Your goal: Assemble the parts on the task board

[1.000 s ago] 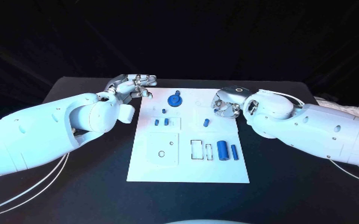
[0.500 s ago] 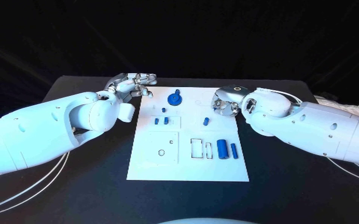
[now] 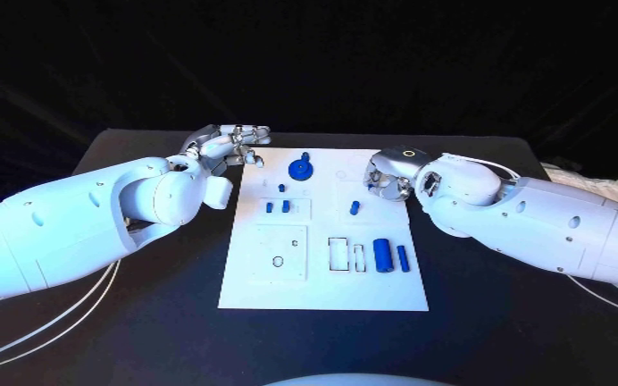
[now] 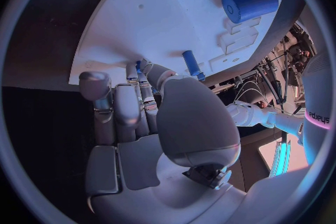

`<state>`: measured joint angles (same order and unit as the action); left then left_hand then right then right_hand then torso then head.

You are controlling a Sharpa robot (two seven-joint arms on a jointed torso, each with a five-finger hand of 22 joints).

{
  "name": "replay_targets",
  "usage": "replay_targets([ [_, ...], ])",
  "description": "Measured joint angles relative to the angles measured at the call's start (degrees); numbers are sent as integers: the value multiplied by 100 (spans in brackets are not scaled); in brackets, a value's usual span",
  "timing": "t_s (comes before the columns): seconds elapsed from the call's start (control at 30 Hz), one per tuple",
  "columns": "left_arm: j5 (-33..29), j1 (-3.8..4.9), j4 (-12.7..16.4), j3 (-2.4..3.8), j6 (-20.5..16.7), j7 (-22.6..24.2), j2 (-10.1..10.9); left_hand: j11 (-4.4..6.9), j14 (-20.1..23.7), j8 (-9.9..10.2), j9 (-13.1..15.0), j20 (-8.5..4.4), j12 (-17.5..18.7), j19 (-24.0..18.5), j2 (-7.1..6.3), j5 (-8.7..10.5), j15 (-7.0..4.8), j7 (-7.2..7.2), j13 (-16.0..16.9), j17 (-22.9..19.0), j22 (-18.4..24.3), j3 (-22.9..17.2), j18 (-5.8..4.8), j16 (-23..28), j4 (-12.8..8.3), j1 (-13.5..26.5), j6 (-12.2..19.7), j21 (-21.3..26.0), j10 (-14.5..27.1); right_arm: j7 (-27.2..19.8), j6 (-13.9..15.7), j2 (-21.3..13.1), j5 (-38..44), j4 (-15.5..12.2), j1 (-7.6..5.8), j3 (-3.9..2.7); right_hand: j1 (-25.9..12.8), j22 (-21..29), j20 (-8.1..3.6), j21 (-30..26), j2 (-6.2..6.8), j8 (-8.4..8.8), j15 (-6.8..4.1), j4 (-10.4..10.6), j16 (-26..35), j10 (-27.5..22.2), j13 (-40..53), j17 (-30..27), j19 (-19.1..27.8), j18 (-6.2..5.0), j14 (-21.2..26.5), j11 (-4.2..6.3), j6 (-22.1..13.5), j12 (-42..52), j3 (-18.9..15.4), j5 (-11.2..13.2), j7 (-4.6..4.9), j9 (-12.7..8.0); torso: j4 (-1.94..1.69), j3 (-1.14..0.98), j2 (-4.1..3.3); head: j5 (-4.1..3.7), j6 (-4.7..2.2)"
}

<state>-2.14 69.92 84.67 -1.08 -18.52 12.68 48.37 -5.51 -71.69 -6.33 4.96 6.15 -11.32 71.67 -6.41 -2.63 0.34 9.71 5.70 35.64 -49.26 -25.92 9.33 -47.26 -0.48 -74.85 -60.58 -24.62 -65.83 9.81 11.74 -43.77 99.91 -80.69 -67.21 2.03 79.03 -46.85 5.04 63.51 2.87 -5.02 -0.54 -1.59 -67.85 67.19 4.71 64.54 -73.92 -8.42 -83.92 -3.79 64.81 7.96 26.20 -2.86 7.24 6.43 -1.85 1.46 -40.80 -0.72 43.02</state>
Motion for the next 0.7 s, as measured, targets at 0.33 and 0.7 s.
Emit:
replay_targets([
  [0.33, -1, -7, -1, -4, 5, 0, 8, -3, 20, 0, -3, 0, -34, 0, 0, 0, 20, 0, 6, -8, 27, 23, 0, 0, 23, 0, 0, 31, 11, 38, 309, -199, -14, -254, 11, -40, 0, -45, -2, 32, 1, 1, 0, -14, 0, 24, -9, -43, -38, 0, 0, 14, 30, -12, 15, 10, 12, 5, -1, 3, 4, 16, 12],
  [0.7, -2, -15, -3, -8, 12, 1, 11, -1, 20, 0, -6, 0, -66, 0, 0, 0, 20, 20, 13, -15, 49, 61, 0, 0, 30, 0, 21, 51, 42, 19, 511, -487, -131, -674, -40, -129, -31, -63, -2, 64, 32, 1, 0, -14, 0, 44, -35, -43, -38, 0, 0, -6, 30, -11, 15, 12, 12, 8, 4, 5, 4, 44, 18],
])
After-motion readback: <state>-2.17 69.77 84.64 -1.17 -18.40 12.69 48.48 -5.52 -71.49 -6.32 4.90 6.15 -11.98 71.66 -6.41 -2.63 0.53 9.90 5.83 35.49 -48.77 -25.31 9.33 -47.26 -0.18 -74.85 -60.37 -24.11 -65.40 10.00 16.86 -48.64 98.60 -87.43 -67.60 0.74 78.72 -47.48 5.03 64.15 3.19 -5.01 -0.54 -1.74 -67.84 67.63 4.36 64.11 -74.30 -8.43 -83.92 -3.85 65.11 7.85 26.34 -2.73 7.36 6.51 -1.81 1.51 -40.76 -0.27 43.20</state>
